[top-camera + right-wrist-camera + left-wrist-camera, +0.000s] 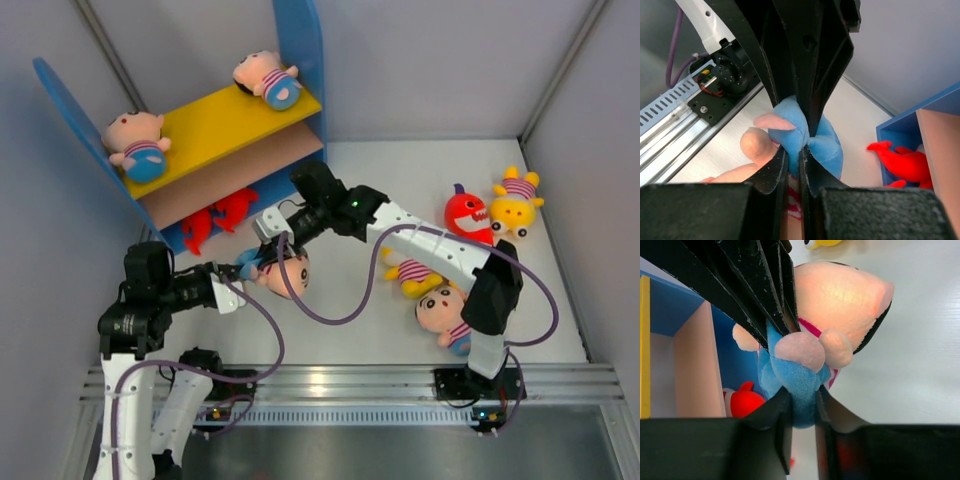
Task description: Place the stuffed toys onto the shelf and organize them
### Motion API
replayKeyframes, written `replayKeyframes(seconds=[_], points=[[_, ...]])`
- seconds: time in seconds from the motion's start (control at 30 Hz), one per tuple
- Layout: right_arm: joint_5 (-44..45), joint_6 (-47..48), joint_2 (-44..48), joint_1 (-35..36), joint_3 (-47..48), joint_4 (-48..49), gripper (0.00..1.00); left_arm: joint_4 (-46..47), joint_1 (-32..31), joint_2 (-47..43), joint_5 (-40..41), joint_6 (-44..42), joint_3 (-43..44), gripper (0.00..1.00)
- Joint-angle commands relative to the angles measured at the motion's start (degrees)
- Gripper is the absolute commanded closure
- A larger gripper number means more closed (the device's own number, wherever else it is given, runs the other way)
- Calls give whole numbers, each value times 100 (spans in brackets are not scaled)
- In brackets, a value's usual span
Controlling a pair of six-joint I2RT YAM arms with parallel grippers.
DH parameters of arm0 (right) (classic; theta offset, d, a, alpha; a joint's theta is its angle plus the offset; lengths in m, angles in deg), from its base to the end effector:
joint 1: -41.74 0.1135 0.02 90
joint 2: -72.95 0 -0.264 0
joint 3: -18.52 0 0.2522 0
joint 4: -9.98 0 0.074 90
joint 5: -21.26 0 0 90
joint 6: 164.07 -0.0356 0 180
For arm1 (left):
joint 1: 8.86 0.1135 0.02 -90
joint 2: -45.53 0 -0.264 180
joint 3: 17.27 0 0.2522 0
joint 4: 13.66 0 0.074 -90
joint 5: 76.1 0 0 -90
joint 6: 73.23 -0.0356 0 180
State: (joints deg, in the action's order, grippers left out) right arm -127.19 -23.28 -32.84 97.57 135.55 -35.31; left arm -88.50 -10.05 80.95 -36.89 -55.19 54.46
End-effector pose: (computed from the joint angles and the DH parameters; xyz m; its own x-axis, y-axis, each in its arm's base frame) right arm 0.2085 0.3612 0.3648 0.4439 -0.0679 -0.8935 -0.7680 -0.5425 -0.3404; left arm 0.0830 -0.0293 0.3557 0.3958 0.5930 -0.7012 0.7839 0.1795 0.5944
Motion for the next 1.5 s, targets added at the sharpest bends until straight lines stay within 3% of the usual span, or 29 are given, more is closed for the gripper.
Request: replayKeyframes(seconds=[0.0, 0.03, 0.07, 0.1, 0.23, 0.33, 0.4, 0.53, 0.63, 0.8, 0.83, 0.97, 1.27, 1.47], points=[[-377, -16, -37, 130, 317, 551, 100, 87, -13, 9, -371, 103, 118, 76], [-386, -51, -37, 130, 317, 647, 100, 79, -13, 0, -388, 121, 100, 84], [-377, -208, -46, 130, 309, 761, 99, 87, -13, 17, -423, 156, 135, 100], [-334, -209, -46, 130, 308, 762, 99, 87, -13, 18, -423, 165, 135, 100], [596, -1130, 287, 112, -235, 1779, 50, 87, -13, 332, 6, 463, 476, 100], [1703, -1878, 796, -11, -1008, 2843, 39, 428, -13, 667, 542, 1313, 898, 100], [2283, -2422, 1234, -230, -1553, 3477, 38, 1268, -13, 782, 1120, 2382, 1040, 100], [3110, -3161, 2070, -687, -2467, 4285, 34, 2036, -13, 1080, 1781, 3354, 1653, 100], [3814, -3163, 2686, -890, -3144, 4576, 31, 2406, -13, 1432, 2475, 4066, 2110, 100], [4149, -3118, 3345, -1057, -3787, 4664, 31, 3364, -13, 2151, 3863, 5024, 2973, 100], [4167, -3118, 3390, -1066, -3857, 4734, 31, 3505, -13, 2284, 4483, 5112, 3244, 100], [4272, -3224, 3575, -1092, -4234, 4962, 31, 3928, -13, 2908, 5744, 5377, 3694, 100], [4202, -3531, 3496, -1118, -4244, 5060, 31, 4912, -118, 3805, 6352, 5447, 3387, 100], [4281, -3567, 3610, -1119, -4446, 4946, 31, 5694, -390, 4263, 6984, 4729, 2861, 100]])
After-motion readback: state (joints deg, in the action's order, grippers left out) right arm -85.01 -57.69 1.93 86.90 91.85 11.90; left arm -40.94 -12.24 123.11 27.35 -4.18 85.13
